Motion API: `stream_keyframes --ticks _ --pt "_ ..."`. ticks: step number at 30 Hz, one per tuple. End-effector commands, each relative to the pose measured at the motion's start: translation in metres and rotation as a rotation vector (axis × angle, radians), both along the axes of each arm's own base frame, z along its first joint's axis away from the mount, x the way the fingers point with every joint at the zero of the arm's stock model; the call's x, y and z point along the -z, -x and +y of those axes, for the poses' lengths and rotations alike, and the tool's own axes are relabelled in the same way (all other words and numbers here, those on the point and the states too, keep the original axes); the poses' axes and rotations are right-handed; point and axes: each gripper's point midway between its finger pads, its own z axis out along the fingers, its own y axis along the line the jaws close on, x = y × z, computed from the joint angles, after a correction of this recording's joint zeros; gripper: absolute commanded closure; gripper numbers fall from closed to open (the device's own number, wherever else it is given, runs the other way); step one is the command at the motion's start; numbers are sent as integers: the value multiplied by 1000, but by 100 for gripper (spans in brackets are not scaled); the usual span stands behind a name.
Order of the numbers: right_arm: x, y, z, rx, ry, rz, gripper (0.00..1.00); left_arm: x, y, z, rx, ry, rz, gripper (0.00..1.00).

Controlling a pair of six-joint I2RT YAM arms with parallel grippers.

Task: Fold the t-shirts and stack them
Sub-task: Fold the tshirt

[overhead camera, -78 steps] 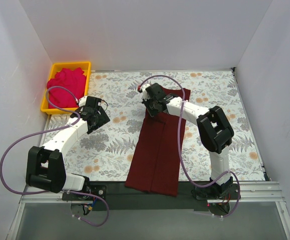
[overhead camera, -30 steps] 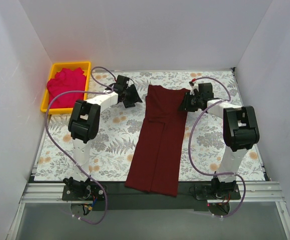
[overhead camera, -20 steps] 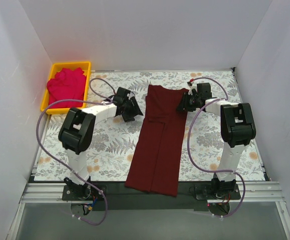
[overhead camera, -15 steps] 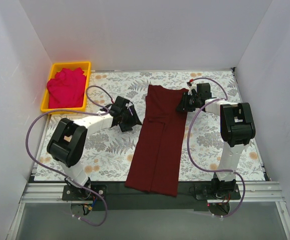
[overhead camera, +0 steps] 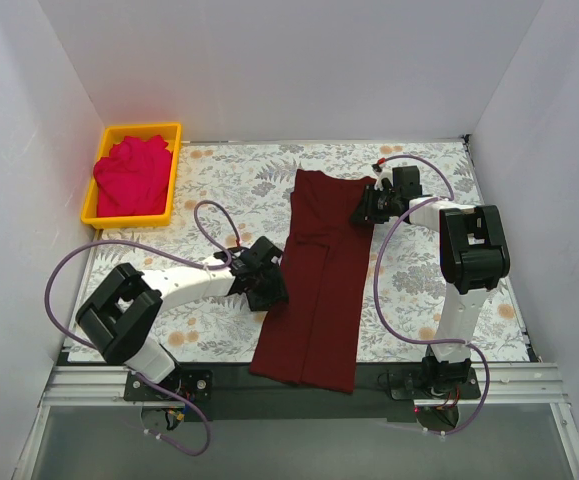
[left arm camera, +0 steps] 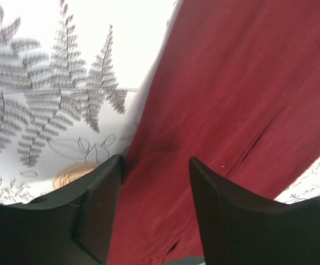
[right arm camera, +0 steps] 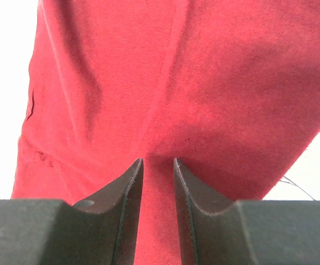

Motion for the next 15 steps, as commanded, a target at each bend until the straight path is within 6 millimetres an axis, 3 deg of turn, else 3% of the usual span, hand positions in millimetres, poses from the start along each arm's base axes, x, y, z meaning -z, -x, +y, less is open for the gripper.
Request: stream_keyframes --ticks 1,7,10,13,15 --pt "-21 -14 10 -25 -25 -74 65 26 39 33 -23 -176 121 53" --pt "-2 -29 17 -30 -19 -55 65 25 77 17 5 -120 237 76" --pt "4 -39 20 -28 -24 -51 65 17 92 5 20 -70 268 78" --pt "11 -46 24 -35 -25 -45 65 13 94 1 7 -43 274 76" --pt "4 -59 29 -36 -31 -71 65 13 90 4 -16 -51 254 73"
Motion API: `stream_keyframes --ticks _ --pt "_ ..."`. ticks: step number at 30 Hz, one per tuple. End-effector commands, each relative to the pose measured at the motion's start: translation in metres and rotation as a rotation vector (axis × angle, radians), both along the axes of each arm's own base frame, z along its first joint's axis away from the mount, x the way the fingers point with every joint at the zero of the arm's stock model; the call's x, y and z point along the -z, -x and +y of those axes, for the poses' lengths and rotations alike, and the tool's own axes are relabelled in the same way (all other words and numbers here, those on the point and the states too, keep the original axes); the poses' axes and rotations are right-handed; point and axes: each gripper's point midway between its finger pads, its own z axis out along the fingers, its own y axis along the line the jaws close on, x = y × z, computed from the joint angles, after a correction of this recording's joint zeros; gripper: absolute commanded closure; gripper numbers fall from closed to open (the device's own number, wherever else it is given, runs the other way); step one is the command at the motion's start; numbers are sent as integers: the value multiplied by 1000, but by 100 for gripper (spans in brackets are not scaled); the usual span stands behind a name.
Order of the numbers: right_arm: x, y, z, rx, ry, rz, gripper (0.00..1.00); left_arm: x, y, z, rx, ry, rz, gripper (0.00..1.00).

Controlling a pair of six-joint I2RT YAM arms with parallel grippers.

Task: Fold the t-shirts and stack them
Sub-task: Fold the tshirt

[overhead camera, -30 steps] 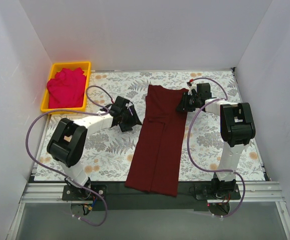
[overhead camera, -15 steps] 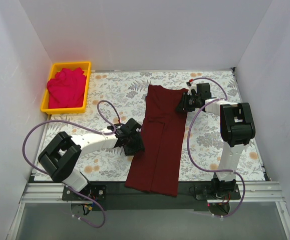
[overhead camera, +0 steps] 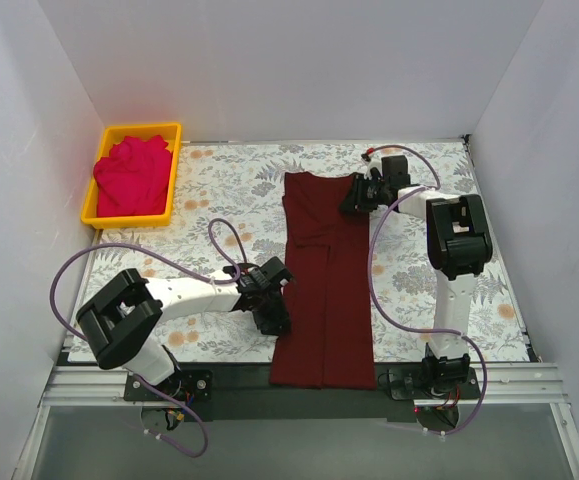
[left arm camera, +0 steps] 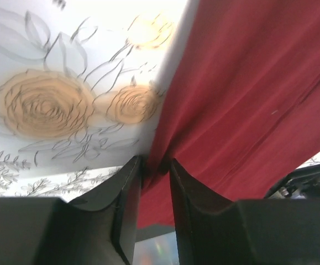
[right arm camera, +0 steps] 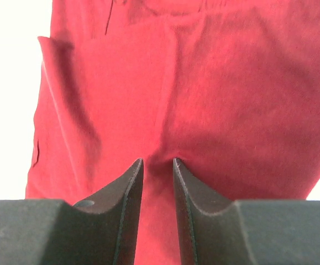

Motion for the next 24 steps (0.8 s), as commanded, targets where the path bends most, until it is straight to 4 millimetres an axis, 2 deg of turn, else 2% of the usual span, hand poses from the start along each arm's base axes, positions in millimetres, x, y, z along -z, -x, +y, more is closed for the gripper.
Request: stream_keyframes --ticks 1,2,4,6,8,9,10,13,14,16,17,20,24 --pt "5 -24 6 3 10 -41 65 6 18 19 -42 -64 68 71" --pt "-2 -33 9 1 4 -63 65 3 14 18 -53 -54 57 66" --pt "-5 -39 13 -3 -3 -72 65 -1 7 15 -75 -42 46 58" --pt "-18 -44 16 -9 -18 -94 65 -14 -6 13 -96 -32 -5 46" --pt "-40 -42 19 -17 -23 -134 65 -26 -20 17 -113 -29 -56 36" --pt "-43 -36 19 -19 -22 -134 65 -35 -27 17 -119 -20 -70 31" --pt "-60 -32 23 -27 -29 -162 64 -40 -34 21 -125 -13 -84 29" --pt "-74 -13 36 -54 -44 -172 64 -55 -71 43 -170 14 -163 28" --pt "-76 -7 40 -60 -54 -168 64 -59 -90 59 -220 9 -181 28" --pt "-74 7 50 -78 -60 -154 64 -68 -116 76 -216 -35 -256 28" --pt "-74 9 54 -74 -64 -160 64 -70 -129 92 -245 -53 -268 28" --pt "-61 19 65 -84 -70 -128 64 -77 -159 115 -267 -46 -315 28" --pt "-45 25 79 -105 -58 -102 64 -74 -180 146 -302 -75 -357 28"
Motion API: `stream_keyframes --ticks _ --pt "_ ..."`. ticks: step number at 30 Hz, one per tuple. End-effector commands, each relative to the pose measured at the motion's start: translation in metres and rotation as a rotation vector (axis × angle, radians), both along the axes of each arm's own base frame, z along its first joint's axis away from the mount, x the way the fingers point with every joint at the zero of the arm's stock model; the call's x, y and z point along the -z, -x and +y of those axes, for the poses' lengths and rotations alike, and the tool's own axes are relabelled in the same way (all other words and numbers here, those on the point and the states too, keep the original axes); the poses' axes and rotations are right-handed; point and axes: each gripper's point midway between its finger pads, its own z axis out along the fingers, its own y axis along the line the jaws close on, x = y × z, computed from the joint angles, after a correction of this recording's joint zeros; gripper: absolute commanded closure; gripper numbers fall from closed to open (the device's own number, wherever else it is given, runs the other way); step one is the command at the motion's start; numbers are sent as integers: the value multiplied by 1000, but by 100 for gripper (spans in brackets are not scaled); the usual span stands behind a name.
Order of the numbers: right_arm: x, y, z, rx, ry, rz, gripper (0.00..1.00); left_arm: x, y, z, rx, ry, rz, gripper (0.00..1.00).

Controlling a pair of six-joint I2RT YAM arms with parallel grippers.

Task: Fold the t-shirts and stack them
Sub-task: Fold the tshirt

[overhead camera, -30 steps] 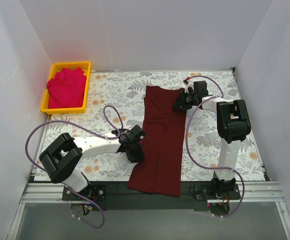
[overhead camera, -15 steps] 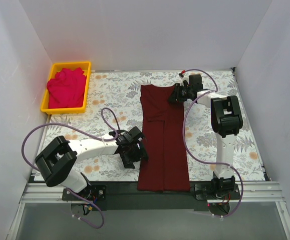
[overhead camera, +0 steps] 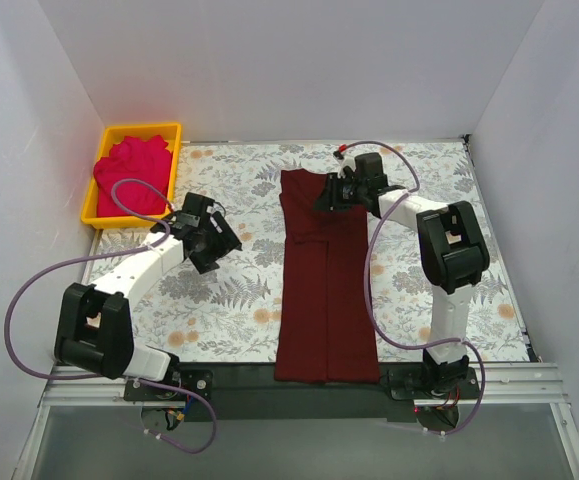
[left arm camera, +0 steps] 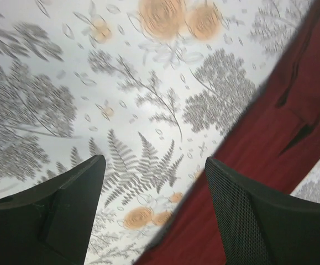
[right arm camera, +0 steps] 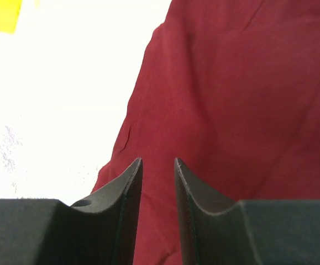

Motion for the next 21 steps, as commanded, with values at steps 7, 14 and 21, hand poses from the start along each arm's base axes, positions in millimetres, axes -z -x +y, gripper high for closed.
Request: stream_keyframes --ticks 7,14,21 --pt "48 -12 15 -6 44 27 64 14 -22 45 -18 -83 -67 28" --pt "72 -50 27 -24 73 18 64 19 -23 52 -36 -72 -57 28" --pt "61 -100 47 -21 13 -40 61 15 -24 58 -47 -73 -85 27"
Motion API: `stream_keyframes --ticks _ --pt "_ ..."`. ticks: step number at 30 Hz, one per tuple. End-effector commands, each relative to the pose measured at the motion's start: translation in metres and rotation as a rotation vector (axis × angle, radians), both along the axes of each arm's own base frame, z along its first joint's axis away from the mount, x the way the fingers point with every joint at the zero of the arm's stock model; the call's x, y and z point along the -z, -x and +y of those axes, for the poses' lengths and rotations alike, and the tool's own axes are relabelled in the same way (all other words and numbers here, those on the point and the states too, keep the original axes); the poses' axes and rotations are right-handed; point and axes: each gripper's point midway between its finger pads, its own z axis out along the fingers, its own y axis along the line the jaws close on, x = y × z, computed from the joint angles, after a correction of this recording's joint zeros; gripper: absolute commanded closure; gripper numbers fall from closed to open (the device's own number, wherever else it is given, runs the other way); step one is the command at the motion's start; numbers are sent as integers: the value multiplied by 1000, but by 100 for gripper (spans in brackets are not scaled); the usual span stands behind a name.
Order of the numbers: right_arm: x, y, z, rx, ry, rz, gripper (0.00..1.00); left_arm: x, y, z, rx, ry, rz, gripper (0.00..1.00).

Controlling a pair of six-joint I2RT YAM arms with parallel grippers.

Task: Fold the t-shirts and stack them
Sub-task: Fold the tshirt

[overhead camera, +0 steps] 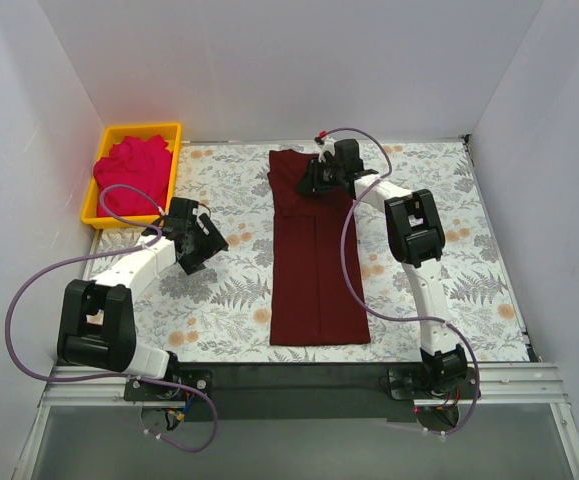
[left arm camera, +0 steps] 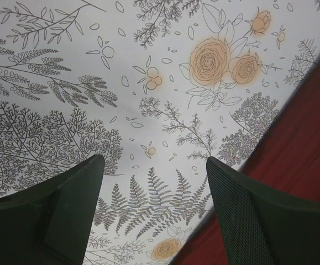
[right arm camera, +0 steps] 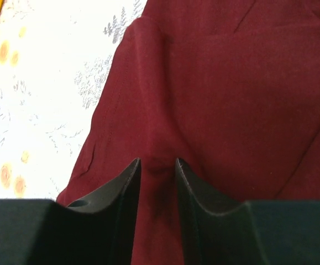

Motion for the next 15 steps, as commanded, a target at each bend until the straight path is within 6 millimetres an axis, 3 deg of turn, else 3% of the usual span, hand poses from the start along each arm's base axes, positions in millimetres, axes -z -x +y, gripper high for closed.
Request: stream_keyframes --ticks 1,5,6,7,8,9,11,12,14,15 --pt "-6 -20 0 26 7 -18 60 -11 -3 2 13 2 -55 26" --pt "-53 -23 0 37 -15 -86 52 -12 -2 -4 43 27 -61 23" --pt "-88 -19 -2 36 -32 -137 51 -12 -1 -5 46 33 -62 22" --pt "-101 -15 -5 43 -29 -153 50 -13 0 -8 58 35 -63 21" --pt "-91 -1 -13 49 -6 -123 48 -13 4 -10 68 37 -58 21" --pt "-131 9 -17 53 -17 -182 47 -16 7 -15 80 54 -53 21" --pt "-141 27 -31 73 17 -202 44 -20 18 -29 107 71 -41 20" --pt "-149 51 -44 89 34 -198 43 -24 26 -31 110 65 -32 20" --pt "-147 76 -64 134 94 -164 41 -26 46 -47 135 62 -2 20" --pt "-163 95 -74 154 103 -173 41 -30 54 -52 147 66 -7 20"
